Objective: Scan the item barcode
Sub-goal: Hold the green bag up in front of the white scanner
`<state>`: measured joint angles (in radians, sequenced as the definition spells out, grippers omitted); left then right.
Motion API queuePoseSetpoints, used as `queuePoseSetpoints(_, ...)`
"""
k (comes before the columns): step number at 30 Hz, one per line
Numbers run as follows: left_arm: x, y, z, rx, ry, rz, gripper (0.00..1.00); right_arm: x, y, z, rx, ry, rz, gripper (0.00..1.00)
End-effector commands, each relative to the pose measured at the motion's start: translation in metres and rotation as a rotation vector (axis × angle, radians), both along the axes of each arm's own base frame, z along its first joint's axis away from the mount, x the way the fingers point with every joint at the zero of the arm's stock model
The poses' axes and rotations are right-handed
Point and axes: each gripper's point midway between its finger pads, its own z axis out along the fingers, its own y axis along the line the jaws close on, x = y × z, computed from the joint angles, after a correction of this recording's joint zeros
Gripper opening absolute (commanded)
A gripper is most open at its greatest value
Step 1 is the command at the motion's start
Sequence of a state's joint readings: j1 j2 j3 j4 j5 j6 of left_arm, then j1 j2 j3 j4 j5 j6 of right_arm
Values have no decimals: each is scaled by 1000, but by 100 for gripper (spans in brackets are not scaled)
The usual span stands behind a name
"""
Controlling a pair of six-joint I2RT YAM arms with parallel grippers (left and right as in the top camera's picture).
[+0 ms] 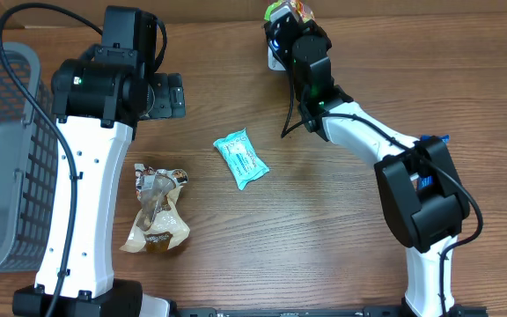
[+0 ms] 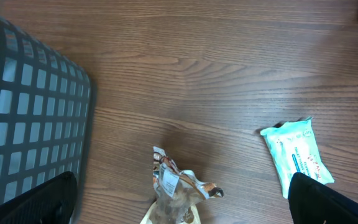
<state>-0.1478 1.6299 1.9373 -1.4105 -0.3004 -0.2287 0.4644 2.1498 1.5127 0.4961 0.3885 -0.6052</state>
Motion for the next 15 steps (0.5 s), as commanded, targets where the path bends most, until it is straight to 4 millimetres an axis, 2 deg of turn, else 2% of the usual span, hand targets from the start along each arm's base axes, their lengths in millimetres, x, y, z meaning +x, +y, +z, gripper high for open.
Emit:
queuePoseSetpoints(1,-2,4,13,14,-36,-3,100,3,2,28,18,-67,27,4)
queuePoseSetpoints(5,-2,4,13,14,-36,-3,100,2,7,31,25,-80,59,4)
queuePoseSetpoints(11,-2,4,13,14,-36,-3,100,1,13,12,-35,-9,109,4)
queuePoseSetpoints(15,-2,4,13,14,-36,-3,100,2,14,7,-123,-14,137,4)
